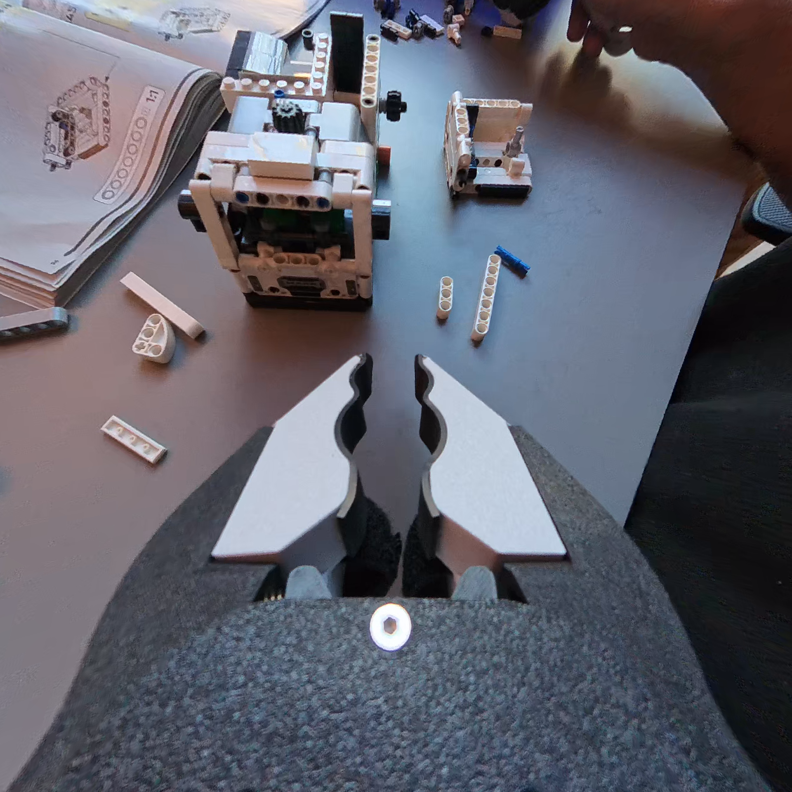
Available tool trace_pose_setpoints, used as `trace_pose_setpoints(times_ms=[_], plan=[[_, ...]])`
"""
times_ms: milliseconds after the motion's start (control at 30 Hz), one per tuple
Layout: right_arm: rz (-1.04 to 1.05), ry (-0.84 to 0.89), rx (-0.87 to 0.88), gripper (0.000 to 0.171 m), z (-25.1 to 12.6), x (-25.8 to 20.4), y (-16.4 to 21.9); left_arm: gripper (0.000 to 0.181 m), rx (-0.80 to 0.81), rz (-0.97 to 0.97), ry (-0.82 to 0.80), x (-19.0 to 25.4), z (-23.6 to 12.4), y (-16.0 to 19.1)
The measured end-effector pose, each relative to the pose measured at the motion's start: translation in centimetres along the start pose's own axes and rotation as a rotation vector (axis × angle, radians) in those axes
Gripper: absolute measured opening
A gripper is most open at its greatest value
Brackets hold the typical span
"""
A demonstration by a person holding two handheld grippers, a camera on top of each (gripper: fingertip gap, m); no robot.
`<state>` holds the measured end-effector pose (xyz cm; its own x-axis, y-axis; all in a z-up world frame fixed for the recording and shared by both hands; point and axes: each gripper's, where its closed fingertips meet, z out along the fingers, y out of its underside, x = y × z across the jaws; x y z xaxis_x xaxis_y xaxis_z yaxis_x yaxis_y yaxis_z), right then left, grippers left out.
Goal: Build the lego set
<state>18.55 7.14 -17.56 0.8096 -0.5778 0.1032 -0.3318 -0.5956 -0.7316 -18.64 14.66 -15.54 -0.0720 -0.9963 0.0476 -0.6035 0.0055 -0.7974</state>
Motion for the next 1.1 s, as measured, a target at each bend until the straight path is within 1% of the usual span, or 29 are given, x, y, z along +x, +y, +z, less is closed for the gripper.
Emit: trace_pose_setpoints(times_ms=[167,200,267,333,367,400,467,500,600,633,700,933,1100], plan=[[-0.061,0.016,0.003,0.004,-0.1,0.1,-0.2,0.019,0.008,-0.003,0.002,-0.3,0.1,-0.3],[-0.070,0.000,0.018,0.004,-0.8,-0.2,-0.8,0.019,0.010,-0.004,0.006,-0.3,0.2,-0.4],[-0.120,-0.057,0.139,0.004,-3.9,-1.9,-3.4,0.019,0.002,-0.002,0.005,-0.3,0.4,-0.4],[-0.241,-0.239,0.255,0.004,-8.1,-6.3,-5.6,0.019,-0.007,0.001,0.006,-0.2,0.6,-0.3],[-0.314,-0.358,0.294,0.004,-10.5,-9.1,-5.8,0.019,-0.008,0.000,0.010,0.0,0.7,-0.3],[-0.401,-0.499,0.317,0.004,-12.7,-12.1,-5.2,0.019,-0.007,0.000,0.015,0.1,0.8,-0.4],[-0.590,-0.807,0.255,0.004,-16.8,-17.7,-1.2,0.019,-0.003,0.001,0.023,0.3,1.2,-0.6],[-0.638,-0.891,0.203,0.004,-17.8,-19.2,0.9,0.019,-0.003,0.003,0.027,0.4,1.3,-0.7],[-0.654,-1.008,0.036,0.004,-18.0,-21.5,5.7,0.019,-0.004,0.014,0.037,0.7,1.8,-1.0],[-0.656,-1.010,-0.015,0.004,-17.4,-21.8,7.0,0.019,-0.005,0.016,0.043,0.8,2.0,-1.1],[-0.673,-0.964,-0.062,0.004,-16.0,-21.9,8.7,0.019,-0.010,0.019,0.052,1.0,2.2,-1.1],[-0.708,-0.916,-0.075,0.005,-14.4,-22.6,10.3,0.019,-0.022,0.022,0.060,1.3,2.4,-1.1],[-0.702,-0.925,-0.056,0.005,-14.4,-22.9,10.2,0.019,-0.030,0.028,0.066,1.7,2.7,-1.1]])
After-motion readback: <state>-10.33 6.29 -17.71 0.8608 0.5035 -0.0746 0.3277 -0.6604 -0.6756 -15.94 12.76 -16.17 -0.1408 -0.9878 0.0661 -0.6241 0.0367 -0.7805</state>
